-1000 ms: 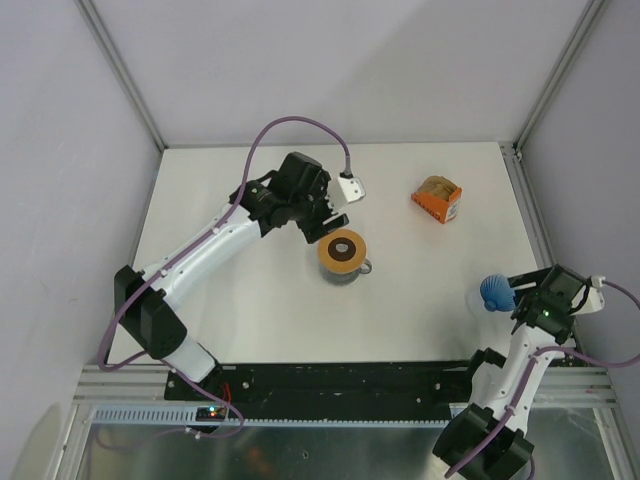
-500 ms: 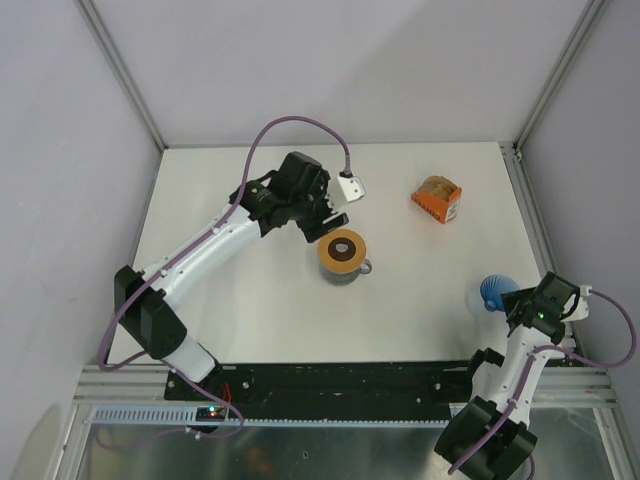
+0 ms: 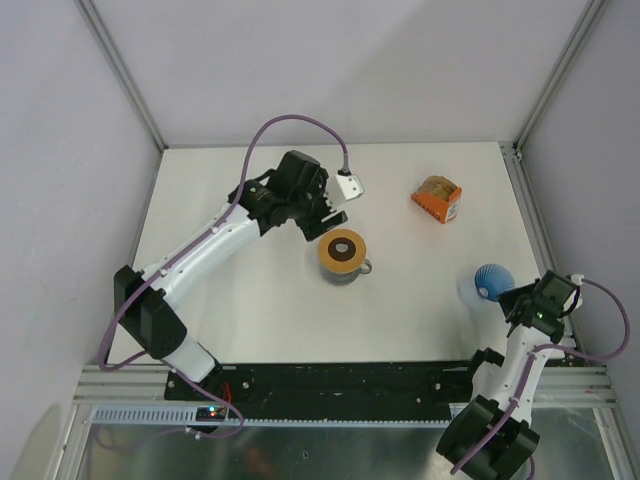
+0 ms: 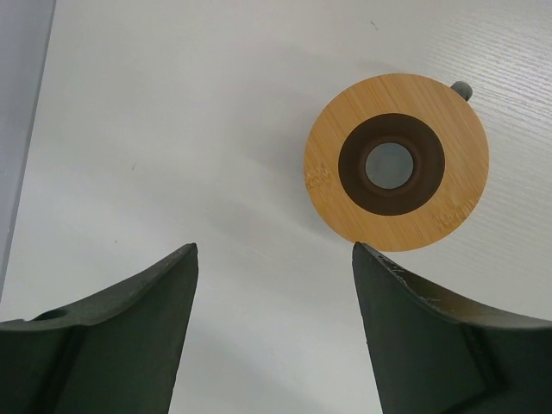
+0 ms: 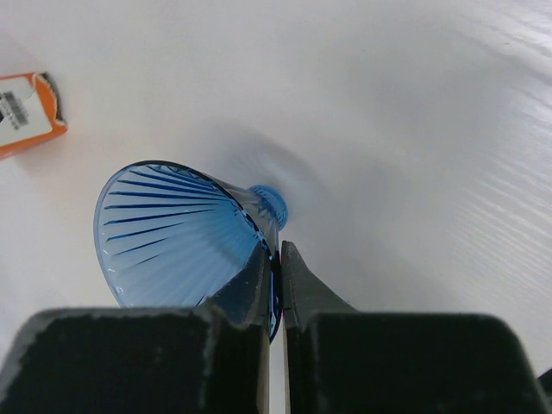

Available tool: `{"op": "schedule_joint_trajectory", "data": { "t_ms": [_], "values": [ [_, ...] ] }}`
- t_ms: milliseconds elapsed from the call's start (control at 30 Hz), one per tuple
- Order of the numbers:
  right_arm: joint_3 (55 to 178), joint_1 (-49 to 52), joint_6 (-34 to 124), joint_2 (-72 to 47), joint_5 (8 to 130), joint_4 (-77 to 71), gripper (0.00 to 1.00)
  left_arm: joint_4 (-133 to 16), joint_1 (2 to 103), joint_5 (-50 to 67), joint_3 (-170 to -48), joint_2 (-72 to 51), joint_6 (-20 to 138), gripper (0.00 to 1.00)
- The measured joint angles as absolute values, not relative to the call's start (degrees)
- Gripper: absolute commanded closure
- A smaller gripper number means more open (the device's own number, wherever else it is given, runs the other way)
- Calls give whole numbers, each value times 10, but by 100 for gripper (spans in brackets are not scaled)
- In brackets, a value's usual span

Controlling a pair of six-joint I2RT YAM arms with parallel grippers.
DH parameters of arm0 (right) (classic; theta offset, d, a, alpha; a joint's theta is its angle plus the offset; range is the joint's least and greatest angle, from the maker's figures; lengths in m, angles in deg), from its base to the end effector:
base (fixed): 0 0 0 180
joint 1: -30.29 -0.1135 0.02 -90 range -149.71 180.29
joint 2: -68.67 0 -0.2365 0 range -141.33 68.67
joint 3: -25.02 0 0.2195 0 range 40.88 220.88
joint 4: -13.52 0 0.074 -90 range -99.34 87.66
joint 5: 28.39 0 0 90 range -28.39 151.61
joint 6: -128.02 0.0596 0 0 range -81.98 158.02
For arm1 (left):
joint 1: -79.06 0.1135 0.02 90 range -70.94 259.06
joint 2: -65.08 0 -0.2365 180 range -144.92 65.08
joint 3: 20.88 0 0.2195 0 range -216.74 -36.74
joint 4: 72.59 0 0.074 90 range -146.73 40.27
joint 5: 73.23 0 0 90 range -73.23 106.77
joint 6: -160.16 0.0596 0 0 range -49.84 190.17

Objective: Place the coffee filter in the dripper

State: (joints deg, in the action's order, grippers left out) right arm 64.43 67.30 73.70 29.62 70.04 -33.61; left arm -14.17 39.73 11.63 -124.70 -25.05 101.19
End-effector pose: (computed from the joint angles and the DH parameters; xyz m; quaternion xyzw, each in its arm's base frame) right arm 0.1226 -0.0814 0.1670 0.5277 0.7628 0.0641 0.3681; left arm 0.2507 -0.2124 0.3081 0.5453 0.7437 -0.0691 0.3805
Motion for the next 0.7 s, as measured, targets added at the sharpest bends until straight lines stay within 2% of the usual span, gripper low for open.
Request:
{"op": "schedule_joint_trajectory", "data": {
  "t_ms": [233, 567, 700],
  "values": [
    [662, 582, 716, 295, 710, -337, 100, -142, 410, 114, -1247, -251, 1010, 23],
    [855, 360, 681, 211, 679, -389, 100, -157, 498, 28, -1247, -251, 947, 23],
    [931, 239, 681, 148, 673, -395, 100, -168, 546, -5, -1247, -251, 896, 23]
  ]
}}
